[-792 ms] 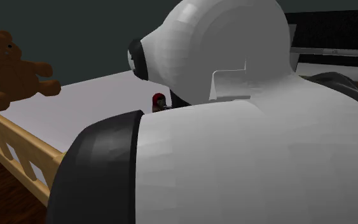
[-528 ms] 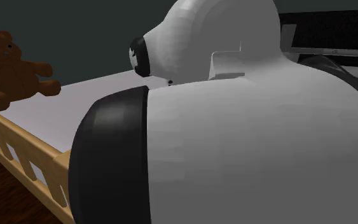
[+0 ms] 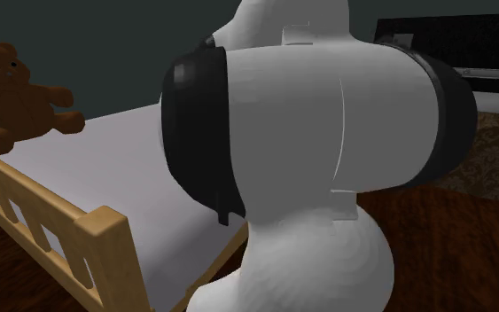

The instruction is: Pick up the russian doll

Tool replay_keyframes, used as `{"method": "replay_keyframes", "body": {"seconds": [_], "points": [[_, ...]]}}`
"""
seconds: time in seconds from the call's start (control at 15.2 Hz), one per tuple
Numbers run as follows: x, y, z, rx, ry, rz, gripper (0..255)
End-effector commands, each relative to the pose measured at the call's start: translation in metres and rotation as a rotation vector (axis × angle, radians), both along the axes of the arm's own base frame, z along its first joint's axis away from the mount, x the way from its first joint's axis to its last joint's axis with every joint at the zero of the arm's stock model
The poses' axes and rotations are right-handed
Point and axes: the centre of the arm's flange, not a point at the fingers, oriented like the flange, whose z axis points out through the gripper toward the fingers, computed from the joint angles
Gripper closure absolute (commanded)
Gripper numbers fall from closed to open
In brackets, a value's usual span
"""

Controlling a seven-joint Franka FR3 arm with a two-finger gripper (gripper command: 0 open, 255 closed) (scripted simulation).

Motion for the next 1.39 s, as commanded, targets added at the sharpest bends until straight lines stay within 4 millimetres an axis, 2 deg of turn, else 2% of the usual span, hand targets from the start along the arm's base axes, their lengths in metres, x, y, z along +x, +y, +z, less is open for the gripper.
{"method": "replay_keyframes", "body": {"seconds": [0.0, 0.46, 0.92, 1.32], "points": [[0.026, 0.005, 0.001, 0.019, -0.02, 0.047, 0], [0.101, 0.024, 0.017, 0.083, -0.085, 0.206, 0], [0.169, 0.053, 0.038, 0.146, -0.149, 0.36, 0], [0.169, 0.053, 0.007, 0.146, -0.149, 0.36, 0]]}}
